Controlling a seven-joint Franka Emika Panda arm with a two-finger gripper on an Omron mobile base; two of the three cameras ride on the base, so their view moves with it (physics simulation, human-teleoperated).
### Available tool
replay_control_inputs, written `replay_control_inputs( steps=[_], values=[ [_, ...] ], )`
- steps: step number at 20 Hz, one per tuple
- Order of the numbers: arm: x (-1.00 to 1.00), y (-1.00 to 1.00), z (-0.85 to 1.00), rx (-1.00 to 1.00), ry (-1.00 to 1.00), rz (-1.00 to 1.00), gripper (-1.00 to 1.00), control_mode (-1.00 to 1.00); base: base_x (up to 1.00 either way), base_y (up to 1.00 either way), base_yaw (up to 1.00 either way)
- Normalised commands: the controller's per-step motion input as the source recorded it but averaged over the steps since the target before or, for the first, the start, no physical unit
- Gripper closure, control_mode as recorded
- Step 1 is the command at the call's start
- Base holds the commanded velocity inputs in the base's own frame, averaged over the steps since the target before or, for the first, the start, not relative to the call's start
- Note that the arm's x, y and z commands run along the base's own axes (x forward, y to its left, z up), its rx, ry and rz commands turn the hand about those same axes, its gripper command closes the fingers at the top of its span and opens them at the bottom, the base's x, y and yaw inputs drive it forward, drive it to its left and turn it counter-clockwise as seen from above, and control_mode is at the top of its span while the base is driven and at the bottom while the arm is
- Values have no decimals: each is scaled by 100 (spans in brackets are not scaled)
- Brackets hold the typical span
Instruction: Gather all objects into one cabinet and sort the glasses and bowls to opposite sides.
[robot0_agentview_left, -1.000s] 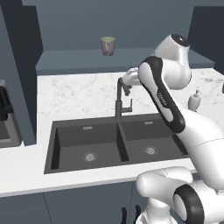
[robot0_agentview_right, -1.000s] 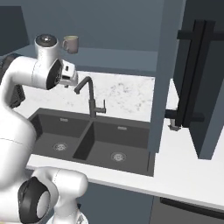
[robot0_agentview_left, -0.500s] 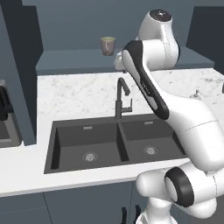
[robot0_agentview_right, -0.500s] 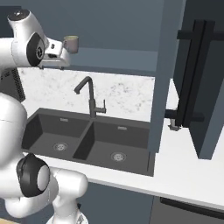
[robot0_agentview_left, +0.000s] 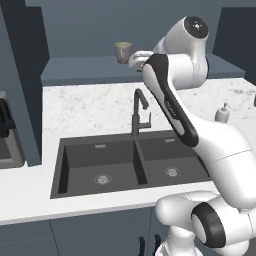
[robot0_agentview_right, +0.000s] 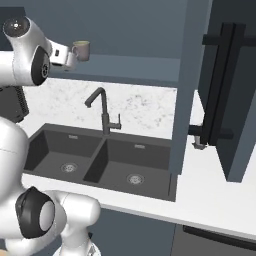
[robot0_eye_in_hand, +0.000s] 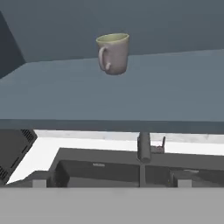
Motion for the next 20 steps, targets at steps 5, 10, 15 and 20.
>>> replay_control_inputs(
  steps=[5, 10, 15, 20],
  values=[
    [-1, 34, -10, -2, -36, 0, -100, -100, 0, 0, 0],
    [0, 2, 0, -1, -5, 2, -100, -100, 0, 0, 0],
    [22, 41, 10, 0, 0, 0, -100, -100, 0, 0, 0],
    [39, 56, 21, -1, 1, -2, -100, -100, 0, 0, 0]
  ],
)
